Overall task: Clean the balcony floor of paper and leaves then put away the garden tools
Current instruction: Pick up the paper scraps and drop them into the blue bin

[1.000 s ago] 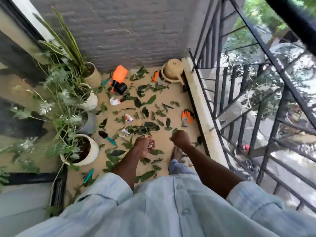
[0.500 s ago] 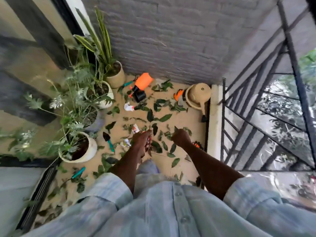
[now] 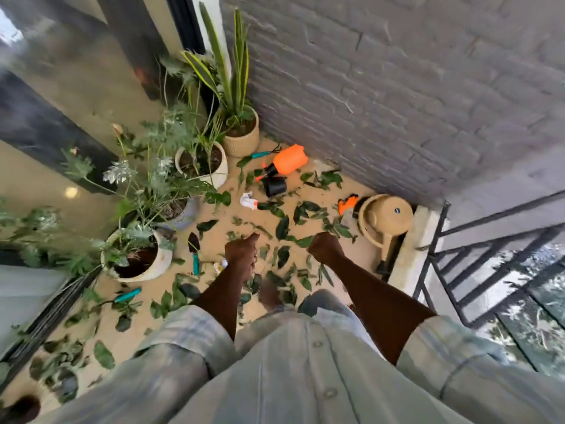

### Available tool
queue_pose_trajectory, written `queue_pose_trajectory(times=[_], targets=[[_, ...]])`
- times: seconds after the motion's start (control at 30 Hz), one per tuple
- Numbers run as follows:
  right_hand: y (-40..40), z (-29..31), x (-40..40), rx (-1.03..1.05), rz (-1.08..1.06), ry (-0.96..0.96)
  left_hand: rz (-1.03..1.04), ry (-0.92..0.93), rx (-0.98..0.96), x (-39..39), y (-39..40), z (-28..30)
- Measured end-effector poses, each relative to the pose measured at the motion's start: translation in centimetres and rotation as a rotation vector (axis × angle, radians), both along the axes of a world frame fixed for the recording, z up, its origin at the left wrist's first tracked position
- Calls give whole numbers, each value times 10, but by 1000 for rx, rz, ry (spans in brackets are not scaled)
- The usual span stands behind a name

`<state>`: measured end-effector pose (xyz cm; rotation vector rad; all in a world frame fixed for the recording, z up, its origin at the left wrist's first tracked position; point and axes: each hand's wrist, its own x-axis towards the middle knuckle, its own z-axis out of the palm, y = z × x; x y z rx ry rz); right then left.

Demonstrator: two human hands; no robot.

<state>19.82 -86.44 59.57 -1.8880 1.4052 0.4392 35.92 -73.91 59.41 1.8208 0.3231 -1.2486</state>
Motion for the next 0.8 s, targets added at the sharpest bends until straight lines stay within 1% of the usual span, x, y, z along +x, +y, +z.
queue_pose_trajectory(times=[0.03,0.1,0.17,0.23,0.3,0.4,0.53,0.57,0.6,0.67,0.73,0.8], targets=[[-10,-1,6,1,20,8,41,23,17,5,-7,0],[-29,-5,20,11,60,15,127,-20,51,15,-21,-1],[-50,-15,39,22,114,21,146,-94,97,26,-34,-10],[-69,-30,56,52,188,27,155,-88,106,34,-45,-23],[-90,-55,77,89,262,22,170,-45,133,46,-59,-47],[-120,-109,106,154,278,37,232,-2,164,63,-84,-91],[-158,-210,143,132,354,23,297,-32,168,79,-117,-172],[-164,-221,148,117,379,20,320,-20,167,81,-122,-180],[-170,-249,155,108,419,27,348,-1,161,85,-129,-205],[-180,-317,172,79,510,44,411,26,131,97,-139,-269],[-189,-381,188,50,565,66,422,45,91,108,-142,-335],[-194,-455,211,12,634,38,454,67,17,121,-143,-409]])
